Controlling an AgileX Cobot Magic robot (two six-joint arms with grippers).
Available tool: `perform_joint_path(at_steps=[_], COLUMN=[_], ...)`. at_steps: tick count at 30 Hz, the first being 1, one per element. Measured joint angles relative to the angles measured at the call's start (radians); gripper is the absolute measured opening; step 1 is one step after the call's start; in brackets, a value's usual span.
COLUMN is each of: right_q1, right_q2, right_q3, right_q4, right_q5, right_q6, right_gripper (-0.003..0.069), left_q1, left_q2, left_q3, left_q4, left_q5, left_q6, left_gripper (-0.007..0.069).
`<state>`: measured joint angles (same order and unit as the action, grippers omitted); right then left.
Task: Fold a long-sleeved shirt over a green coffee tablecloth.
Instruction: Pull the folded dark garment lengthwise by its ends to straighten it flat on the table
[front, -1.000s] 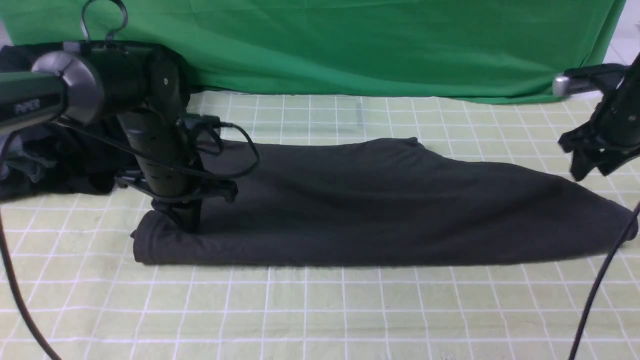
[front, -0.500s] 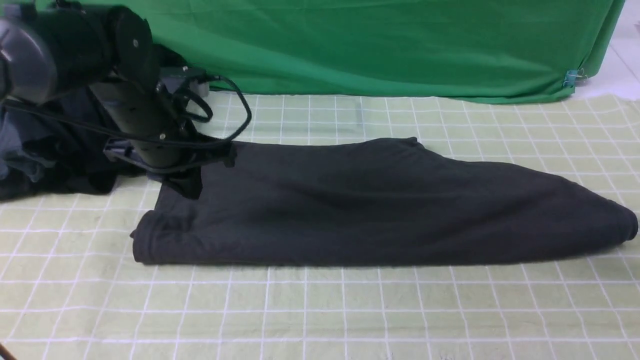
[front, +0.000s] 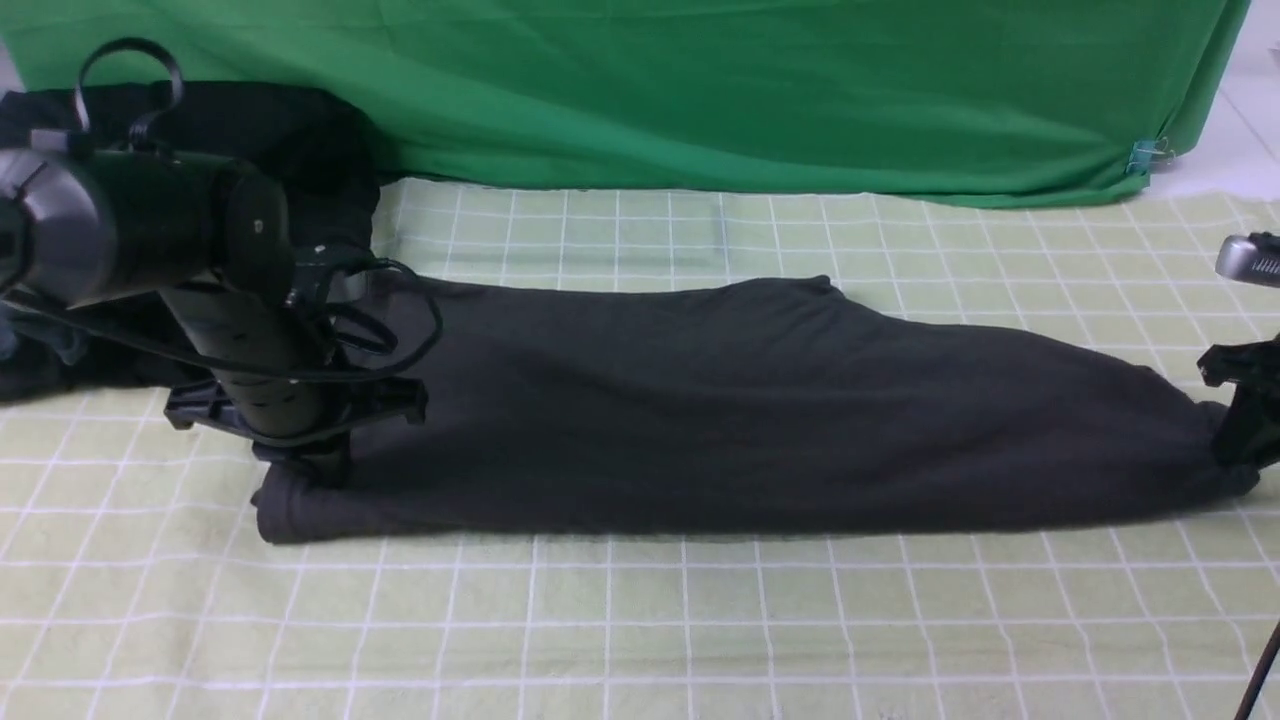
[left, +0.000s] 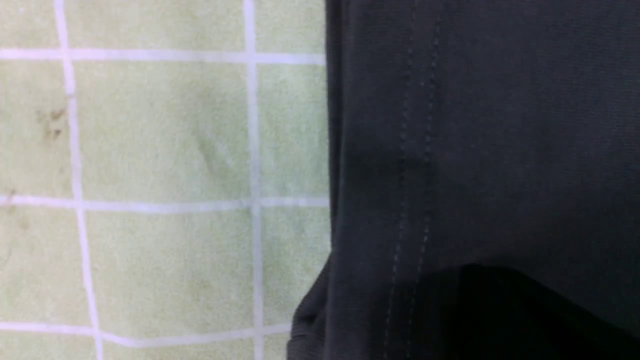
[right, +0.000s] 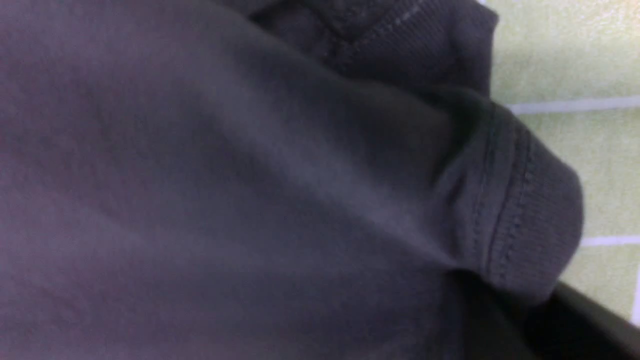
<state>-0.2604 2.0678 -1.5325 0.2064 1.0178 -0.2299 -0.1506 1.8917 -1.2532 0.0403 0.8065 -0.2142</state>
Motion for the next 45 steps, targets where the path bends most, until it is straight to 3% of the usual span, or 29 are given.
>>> perform_joint_path(at_steps=[4,8,10,11,12,16,19,25,34,38,40,41,42,43,44,45], right_q1=[-0.010,-0.013,-0.015,-0.016,-0.017,-0.020,-0.020,0.005,0.064,0.064,0.064,0.064,0.064,0.064,0.064,0.064], right_q2=[0.000,-0.001,-0.001,-0.001,-0.001,-0.032,-0.074,-0.073,0.089,0.118,0.121,0.122,0.123,0.124,0.124,0.125], right_q3=[-0.008,-0.009,-0.013,-0.022,-0.024,-0.104,-0.127,-0.135,-0.136,-0.137,-0.138,-0.138,-0.138,-0.138,-0.139,-0.144], right_q4=[-0.016,-0.035,-0.045,-0.054,-0.058,-0.076,-0.076,-0.067,-0.060,-0.063,-0.063,-0.063,-0.062,-0.056,-0.053,-0.044], right_q5=[0.027,0.069,0.077,0.084,0.085,0.158,0.160,0.116,0.080,0.081,0.082,0.082,0.082,0.082,0.084,0.096], right_q6=[0.018,0.026,0.030,0.039,0.041,0.094,0.103,0.093,0.070,0.062,0.031,0.021,0.020,0.013,0.009,-0.001], right_gripper=[0.0033,0.0058,0.0122,0.0206,0.0219,0.0545,0.0625,0.0652,0.0649,0.0602,0.0477,0.0369,0.0369,0.0216,0.0178,0.0076], left_q1=[0.002,0.002,0.002,0.002,0.002,0.003,0.003,0.003,0.007,0.009,0.009,0.009,0.009,0.009,0.010,0.010], left_q2=[0.000,0.000,0.000,0.000,0.000,-0.010,-0.024,-0.077,-0.164,-0.183,-0.194,-0.201,-0.202,-0.210,-0.212,-0.222], left_q3=[0.003,0.003,0.003,0.003,0.003,0.004,0.011,0.015,0.016,0.016,0.016,0.016,0.016,0.016,0.016,0.016], left_q4=[-0.002,-0.012,-0.015,-0.018,-0.020,-0.027,-0.032,-0.058,-0.040,-0.040,-0.040,-0.040,-0.040,-0.040,-0.040,-0.040], left_q5=[-0.001,0.000,0.001,0.004,0.005,0.017,0.034,0.059,0.059,0.083,0.094,0.097,0.099,0.103,0.105,0.111], left_q6=[-0.001,-0.001,0.001,0.005,0.005,0.025,0.028,0.030,0.032,0.035,0.036,0.039,0.039,0.042,0.043,0.046], left_gripper=[-0.0003,-0.0003,-0.0003,-0.0003,-0.0003,-0.0003,-0.0003,-0.0003,-0.0003,-0.0003,-0.0003,-0.0003,-0.0003,-0.0003,-0.0003,-0.0003])
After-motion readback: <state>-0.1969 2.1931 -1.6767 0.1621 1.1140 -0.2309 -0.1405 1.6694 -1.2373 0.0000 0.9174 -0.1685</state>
